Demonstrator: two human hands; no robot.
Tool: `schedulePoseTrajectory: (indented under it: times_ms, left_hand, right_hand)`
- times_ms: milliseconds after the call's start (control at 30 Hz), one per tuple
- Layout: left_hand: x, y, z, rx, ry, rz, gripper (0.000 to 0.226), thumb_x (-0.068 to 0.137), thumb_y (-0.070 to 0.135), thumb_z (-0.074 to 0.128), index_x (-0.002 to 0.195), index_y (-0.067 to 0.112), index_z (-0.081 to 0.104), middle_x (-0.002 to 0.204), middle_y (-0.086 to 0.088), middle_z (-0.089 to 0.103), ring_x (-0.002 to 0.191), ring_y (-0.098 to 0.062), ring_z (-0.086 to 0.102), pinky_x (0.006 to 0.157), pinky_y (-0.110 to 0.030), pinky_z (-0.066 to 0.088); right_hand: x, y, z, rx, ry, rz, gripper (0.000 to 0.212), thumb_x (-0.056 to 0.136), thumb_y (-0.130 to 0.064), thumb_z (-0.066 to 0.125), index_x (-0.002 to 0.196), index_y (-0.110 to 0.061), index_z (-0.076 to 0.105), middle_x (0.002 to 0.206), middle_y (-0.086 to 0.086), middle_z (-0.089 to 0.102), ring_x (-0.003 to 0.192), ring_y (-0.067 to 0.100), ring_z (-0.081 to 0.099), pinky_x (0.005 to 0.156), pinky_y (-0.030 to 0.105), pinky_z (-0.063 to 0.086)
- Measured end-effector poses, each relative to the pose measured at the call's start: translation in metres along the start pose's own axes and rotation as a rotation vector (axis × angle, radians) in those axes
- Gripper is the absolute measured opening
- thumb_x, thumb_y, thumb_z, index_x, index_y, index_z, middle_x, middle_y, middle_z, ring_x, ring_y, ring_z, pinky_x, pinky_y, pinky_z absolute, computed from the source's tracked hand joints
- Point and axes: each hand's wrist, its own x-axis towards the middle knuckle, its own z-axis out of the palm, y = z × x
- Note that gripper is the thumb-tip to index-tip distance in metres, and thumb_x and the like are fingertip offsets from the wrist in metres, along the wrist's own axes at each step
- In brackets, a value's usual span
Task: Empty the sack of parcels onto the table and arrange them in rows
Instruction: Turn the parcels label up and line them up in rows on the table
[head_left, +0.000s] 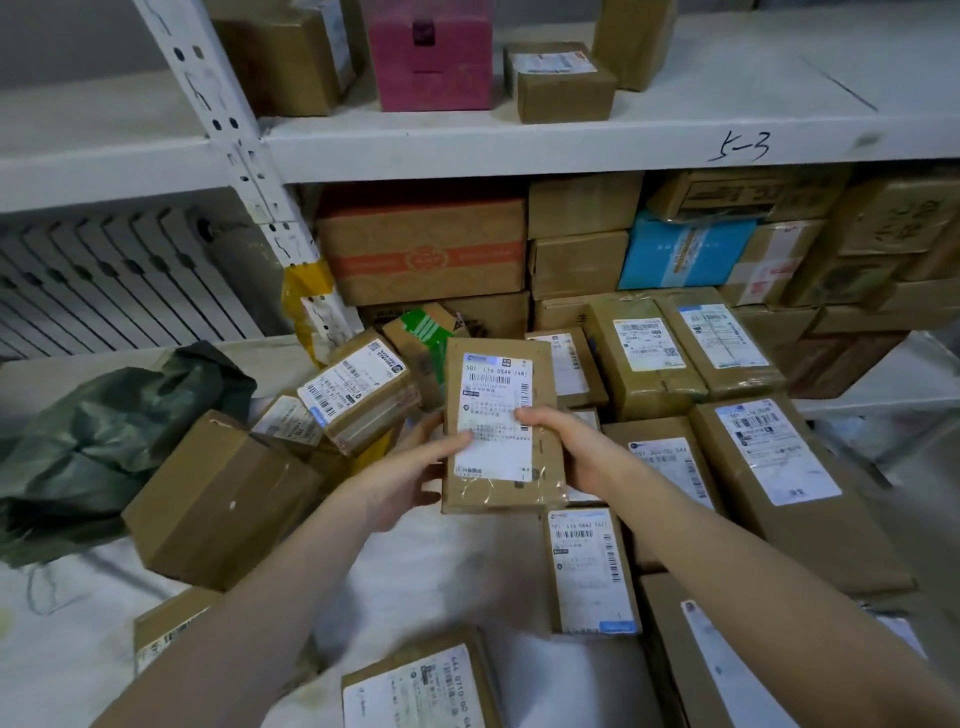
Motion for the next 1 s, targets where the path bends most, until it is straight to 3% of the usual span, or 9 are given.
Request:
schedulePoseTrajectory:
  times_ms: [100, 200, 267, 367, 467, 633, 733, 867, 1000]
  left_hand:
    - [0.005, 0.004, 0.0, -0.016, 0.076, 0.002, 0.093, 0.054, 0.042, 0.087, 0.136, 0.034, 0.045, 0.115, 0.001, 0.071, 0.108, -0.024, 0.065, 0.074, -0.036, 0.054]
    - [-0.002, 0.02, -0.003, 0.08, 0.109, -0.022, 0.069, 0.064, 0.047, 0.082, 0.125, 0.026, 0.057, 0.113, 0.001, 0.071, 0.107, -0.022, 0.063, 0.085, -0.039, 0.051]
    - [-0.003, 0.042, -0.012, 0.284, 0.371, 0.132, 0.042, 0.081, 0.043, 0.073, 0.115, 0.022, 0.059, 0.116, 0.003, 0.066, 0.102, -0.017, 0.06, 0.09, -0.036, 0.047]
    - [0.006, 0.069, -0.046, 0.886, 0.796, 0.33, 0.074, 0.076, 0.057, 0.069, 0.135, 0.019, 0.046, 0.133, -0.01, 0.054, 0.116, -0.028, 0.054, 0.091, -0.04, 0.047]
    - [0.022, 0.066, -0.072, 1.405, 0.686, 0.037, 0.117, 0.061, 0.073, 0.069, 0.15, 0.023, 0.012, 0.152, -0.016, 0.027, 0.138, -0.038, 0.029, 0.108, -0.056, 0.028]
    - [0.031, 0.065, -0.09, 1.4, 0.685, 0.041, 0.107, 0.063, 0.056, 0.078, 0.147, 0.019, 0.023, 0.143, -0.018, 0.031, 0.134, -0.037, 0.03, 0.108, -0.049, 0.034]
    - [0.023, 0.083, -0.1, 1.394, 0.771, 0.048, 0.107, 0.064, 0.058, 0.076, 0.147, 0.018, 0.021, 0.14, -0.018, 0.03, 0.132, -0.036, 0.03, 0.103, -0.046, 0.036]
    - [0.018, 0.091, -0.112, 1.405, 0.891, 0.012, 0.112, 0.064, 0.065, 0.074, 0.146, 0.017, 0.015, 0.143, -0.018, 0.025, 0.135, -0.035, 0.027, 0.104, -0.046, 0.034]
    - [0.029, 0.077, -0.131, 1.379, 0.811, -0.095, 0.11, 0.07, 0.061, 0.071, 0.149, 0.015, 0.008, 0.141, -0.018, 0.024, 0.133, -0.035, 0.028, 0.102, -0.049, 0.037]
  right_hand:
    - [0.001, -0.007, 0.0, -0.071, -0.065, 0.047, 0.048, 0.077, -0.024, 0.067, 0.125, -0.02, 0.056, 0.114, 0.007, 0.069, 0.104, 0.024, 0.065, 0.08, 0.038, 0.053]
    - [0.001, -0.011, -0.006, -0.175, -0.088, 0.111, 0.051, 0.074, -0.031, 0.071, 0.122, -0.024, 0.056, 0.121, 0.008, 0.065, 0.113, 0.026, 0.059, 0.092, 0.047, 0.05]
    - [0.003, -0.011, -0.01, -0.31, -0.07, 0.175, 0.046, 0.08, -0.035, 0.07, 0.122, -0.023, 0.056, 0.123, 0.01, 0.062, 0.114, 0.028, 0.057, 0.095, 0.049, 0.048]
    - [0.003, -0.008, -0.006, -0.565, -0.119, 0.355, 0.043, 0.086, -0.035, 0.064, 0.123, -0.019, 0.052, 0.12, 0.01, 0.056, 0.11, 0.027, 0.055, 0.091, 0.048, 0.047]
    - [0.01, 0.001, 0.007, -0.768, -0.194, 0.518, 0.056, 0.082, -0.041, 0.067, 0.129, -0.018, 0.048, 0.123, 0.01, 0.054, 0.114, 0.028, 0.051, 0.097, 0.05, 0.044]
    - [0.03, 0.009, 0.034, -1.005, -0.318, 0.634, 0.08, 0.075, -0.043, 0.073, 0.143, -0.018, 0.04, 0.146, 0.009, 0.044, 0.135, 0.031, 0.041, 0.108, 0.047, 0.037]
    - [0.059, -0.013, 0.062, -1.275, -0.017, 0.319, 0.064, 0.084, -0.038, 0.07, 0.138, -0.016, 0.046, 0.14, 0.005, 0.047, 0.126, 0.026, 0.049, 0.1, 0.039, 0.046]
    - [0.122, -0.041, 0.097, -1.226, 0.553, -0.233, 0.06, 0.083, -0.041, 0.066, 0.131, -0.012, 0.044, 0.128, 0.015, 0.049, 0.116, 0.033, 0.052, 0.092, 0.042, 0.049]
    - [0.18, -0.056, 0.12, -1.347, 0.718, -0.193, 0.104, 0.066, -0.07, 0.069, 0.14, -0.013, 0.024, 0.139, 0.017, 0.033, 0.132, 0.035, 0.033, 0.102, 0.049, 0.035]
